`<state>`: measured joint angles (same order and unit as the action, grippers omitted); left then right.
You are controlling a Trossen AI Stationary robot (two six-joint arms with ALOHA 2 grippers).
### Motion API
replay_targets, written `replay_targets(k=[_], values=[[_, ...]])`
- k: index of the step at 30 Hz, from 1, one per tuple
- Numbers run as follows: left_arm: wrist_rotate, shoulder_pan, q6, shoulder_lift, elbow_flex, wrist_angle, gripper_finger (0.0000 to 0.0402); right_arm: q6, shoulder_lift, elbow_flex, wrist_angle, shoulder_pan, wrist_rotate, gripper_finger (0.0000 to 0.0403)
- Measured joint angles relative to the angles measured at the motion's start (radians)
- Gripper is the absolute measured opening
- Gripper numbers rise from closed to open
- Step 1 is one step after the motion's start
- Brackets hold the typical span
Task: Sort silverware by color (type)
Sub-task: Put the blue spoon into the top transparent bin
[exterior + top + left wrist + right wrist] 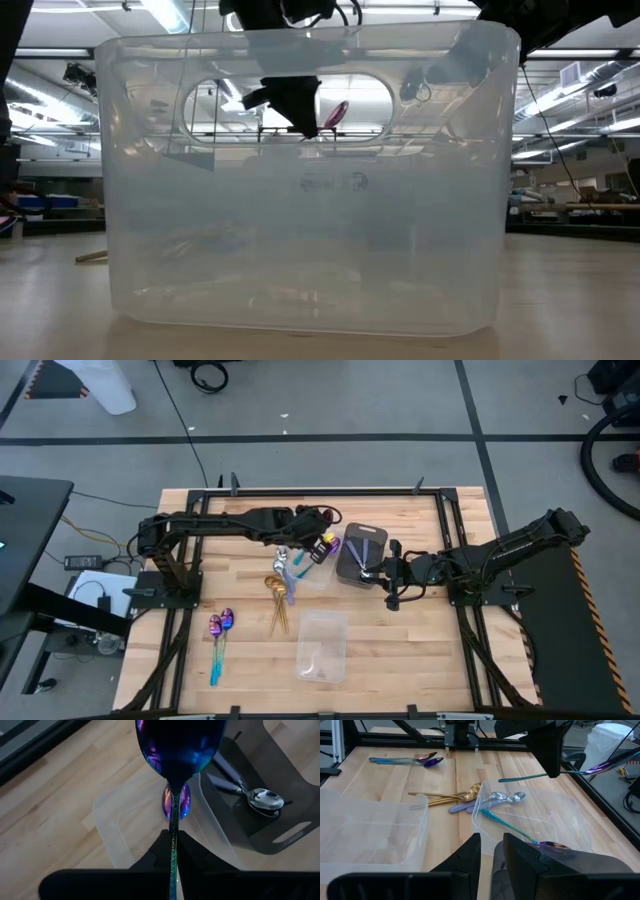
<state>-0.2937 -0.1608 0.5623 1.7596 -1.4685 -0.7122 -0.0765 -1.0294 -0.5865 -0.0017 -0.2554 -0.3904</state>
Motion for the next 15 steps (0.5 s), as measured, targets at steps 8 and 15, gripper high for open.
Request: replay_targets(k=[8,15], values=[[-0.043,0.012,-0.026,0.000,0.003,0.032,0.0018,-0.003,0.000,0.000,0.000,0.000,0.000,0.0094],[-0.095,0.040,-0.052,0.012,0.005,0.048,0.0018,-0.010,0.000,0.000,-0.006,0.000,0.000,0.0094]])
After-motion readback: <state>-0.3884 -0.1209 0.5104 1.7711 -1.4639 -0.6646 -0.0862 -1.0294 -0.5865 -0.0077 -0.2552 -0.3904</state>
